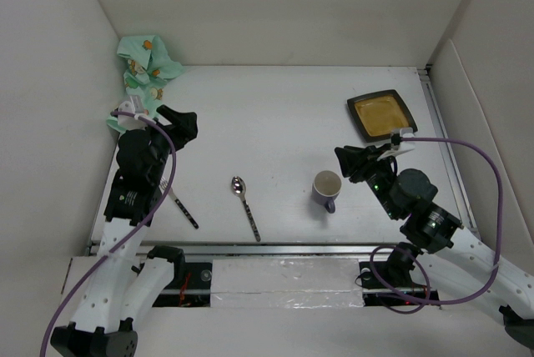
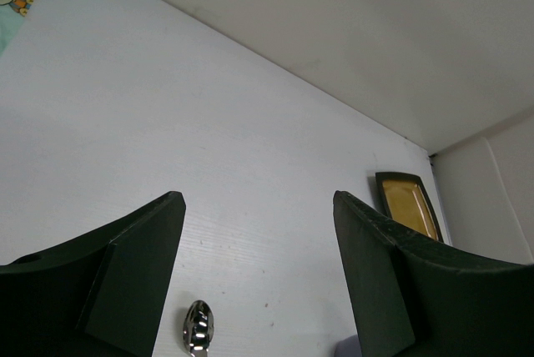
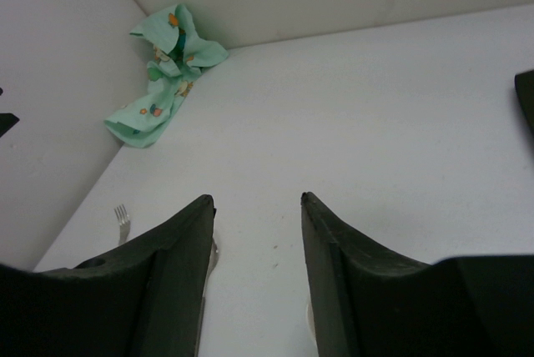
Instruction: Set the dinner table for one person
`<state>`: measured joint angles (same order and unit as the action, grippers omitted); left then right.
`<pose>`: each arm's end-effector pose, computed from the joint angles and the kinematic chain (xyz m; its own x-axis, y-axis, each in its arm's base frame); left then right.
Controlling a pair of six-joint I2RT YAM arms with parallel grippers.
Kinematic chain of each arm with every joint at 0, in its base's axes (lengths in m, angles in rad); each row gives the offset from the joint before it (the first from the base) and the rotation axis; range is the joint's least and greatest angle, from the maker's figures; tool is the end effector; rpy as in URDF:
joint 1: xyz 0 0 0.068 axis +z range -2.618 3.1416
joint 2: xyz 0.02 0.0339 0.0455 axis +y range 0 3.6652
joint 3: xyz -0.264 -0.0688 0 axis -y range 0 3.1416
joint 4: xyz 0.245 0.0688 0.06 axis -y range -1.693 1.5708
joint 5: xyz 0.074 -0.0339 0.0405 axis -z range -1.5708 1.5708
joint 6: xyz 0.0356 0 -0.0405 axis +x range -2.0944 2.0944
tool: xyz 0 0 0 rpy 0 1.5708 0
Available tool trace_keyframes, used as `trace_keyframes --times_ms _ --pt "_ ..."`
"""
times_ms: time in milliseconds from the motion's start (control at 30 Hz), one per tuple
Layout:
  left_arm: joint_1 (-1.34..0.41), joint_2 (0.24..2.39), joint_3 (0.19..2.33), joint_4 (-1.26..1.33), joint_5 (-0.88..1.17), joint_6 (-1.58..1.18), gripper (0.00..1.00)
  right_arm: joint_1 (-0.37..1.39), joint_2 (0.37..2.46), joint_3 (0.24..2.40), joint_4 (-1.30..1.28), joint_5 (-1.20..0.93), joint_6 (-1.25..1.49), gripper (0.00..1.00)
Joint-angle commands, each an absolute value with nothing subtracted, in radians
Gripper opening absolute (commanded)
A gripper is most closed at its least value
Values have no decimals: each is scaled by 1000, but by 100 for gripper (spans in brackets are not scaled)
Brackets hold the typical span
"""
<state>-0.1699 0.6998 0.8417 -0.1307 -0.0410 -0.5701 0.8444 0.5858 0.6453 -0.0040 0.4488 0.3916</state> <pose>0.1596 -0.0259 0.3788 -0.0601 -0.5368 -0.8415 0.1142 0.8338 -0.5401 0.1091 0.0996 0.3398 -0.1132 0.3903 -0.9137 -0.3707 0.8366 0.4033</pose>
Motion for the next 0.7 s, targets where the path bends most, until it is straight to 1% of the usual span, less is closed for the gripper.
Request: trace_keyframes --times_ms 0,33,67,100,133,167,200,233,267,300,333,367,433,467,500,533,567,600,633,667 --pt "-167 814 905 -51 -126 -604 70 844 621 629 31 474 410 36" --pt "-147 851 920 -43 -153 -610 68 844 630 627 38 450 408 8" --pt "-96 933 934 -14 -146 -624 65 835 643 623 50 434 408 0" --pt "-69 977 962 -6 -146 -653 53 834 666 626 51 422 407 0" --pt "-39 1023 979 -6 -150 -676 42 834 673 627 51 398 403 0" --pt "12 1126 997 30 -149 -686 32 834 679 630 45 393 403 0" --pt "29 1176 1047 32 -167 -701 2 834 686 635 41 379 403 0" --pt "49 1234 1080 17 -219 -712 0 834 687 631 44 374 397 0" --pt "72 1338 1115 3 -230 -712 0 834 686 629 51 371 388 0" --pt "137 1430 1191 3 -235 -698 0 834 683 626 54 368 373 0" --pt "138 1431 1192 3 -236 -698 0 834 683 626 54 368 368 0" --pt "156 1516 1215 3 -239 -698 0 834 683 626 54 368 367 0" --pt "213 1636 1279 -32 -221 -687 18 834 686 623 58 367 368 0" --pt "233 1673 1301 -37 -212 -690 27 834 687 618 72 362 370 5" --pt "253 1701 1328 -34 -186 -695 40 834 692 615 83 351 361 12" --pt "303 1759 1333 -19 -134 -698 45 834 699 612 90 325 351 30" --pt "323 1781 1335 -8 -115 -709 49 834 713 612 101 313 353 38" --pt "343 1796 1330 20 -97 -716 57 834 721 615 103 304 351 46" --pt "374 1815 1325 53 -69 -721 61 834 729 617 104 282 350 57" --pt "383 1844 1327 72 -61 -722 64 834 735 617 106 273 351 60"
